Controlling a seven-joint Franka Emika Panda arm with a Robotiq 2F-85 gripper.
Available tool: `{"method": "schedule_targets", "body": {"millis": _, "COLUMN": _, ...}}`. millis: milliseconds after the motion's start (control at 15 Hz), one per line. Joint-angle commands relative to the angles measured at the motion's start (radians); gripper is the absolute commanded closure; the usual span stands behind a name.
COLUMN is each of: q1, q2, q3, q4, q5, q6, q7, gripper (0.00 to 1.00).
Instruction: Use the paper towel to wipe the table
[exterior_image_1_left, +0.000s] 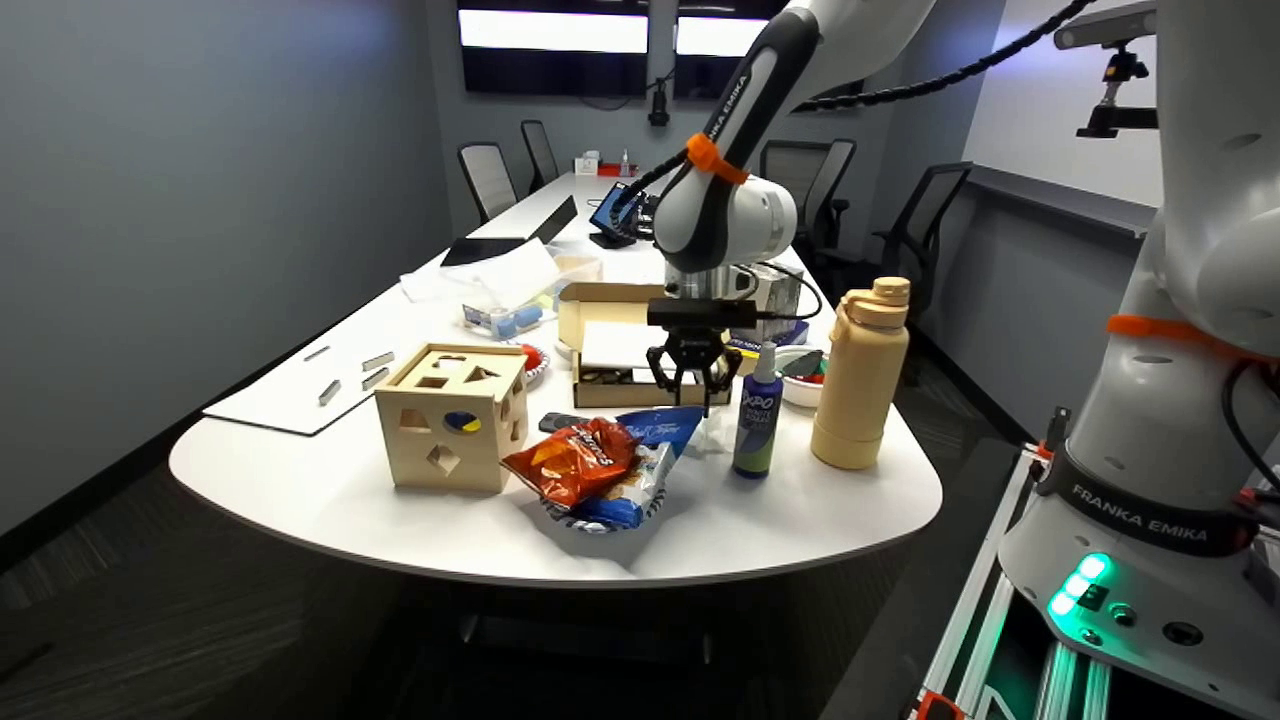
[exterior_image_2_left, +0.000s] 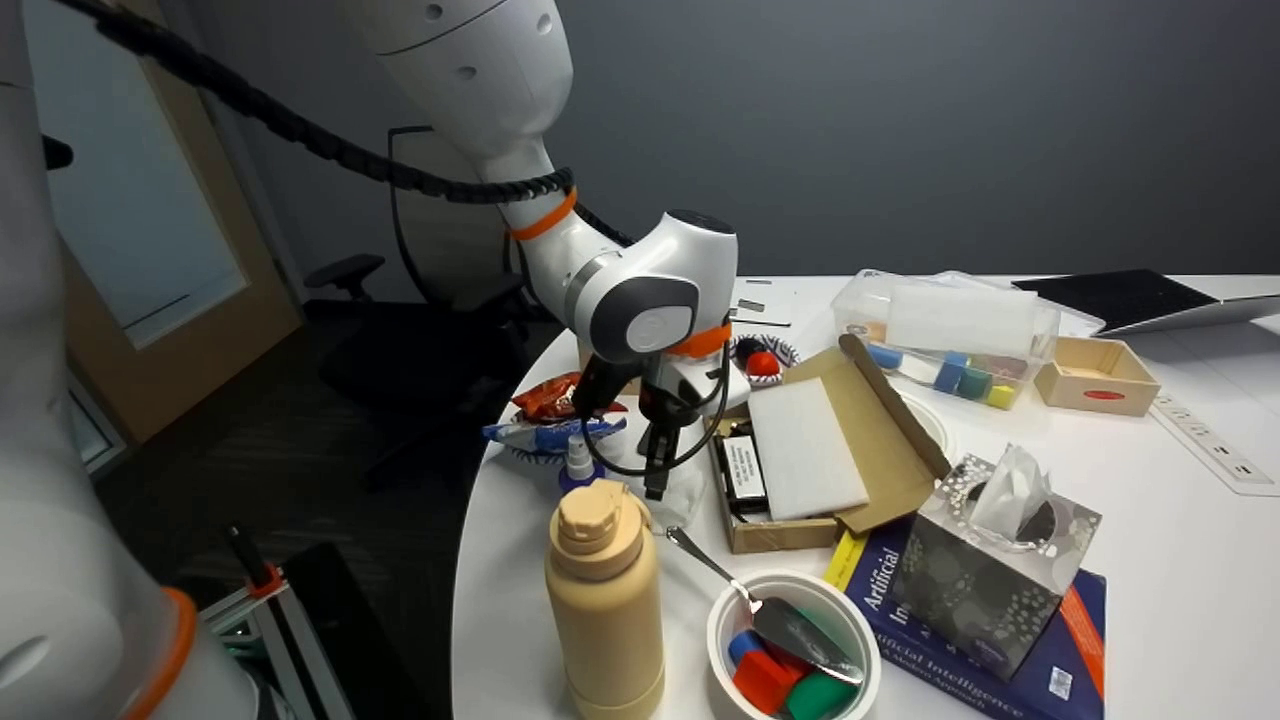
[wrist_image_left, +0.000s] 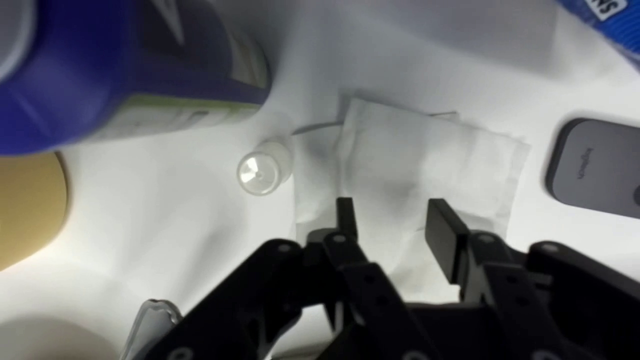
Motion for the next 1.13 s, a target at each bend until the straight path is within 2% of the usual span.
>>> {"method": "schedule_targets", "body": {"millis": 0, "q1": -0.001, "q2": -0.057, "q3": -0.001, "q4": -0.048, "q5": -0.014, "q6": 0.006, "q7": 0.021, "gripper": 0.26}}
{"method": "schedule_targets", "body": {"millis": 200, "q1": 0.007, "q2": -0.106, "q3": -0.008, "q4": -0.083, "q5": -0.034, "q6": 0.012, "q7": 0.033, "gripper": 0.04}}
{"method": "schedule_targets", "body": {"millis": 267, "q1": 0.013, "q2": -0.13, "q3": -0.013, "q4": -0.097, "q5": -0.052, "q6": 0.016, "q7": 0.049, "gripper": 0.0}}
{"method": "schedule_targets", "body": {"millis": 667, "q1": 0.01, "q2": -0.267, "q3": -0.009, "q4": -0.124, "q5": -0.226, "q6": -0.032, "q7": 0.18, "gripper": 0.0}}
{"method": "schedule_targets", "body": {"millis": 1067, "q1": -0.028, "q2": -0.344, "q3": 0.037, "q4": -0.093, "q5": -0.308, "q6": -0.123, "q7": 0.204, "gripper": 0.0}}
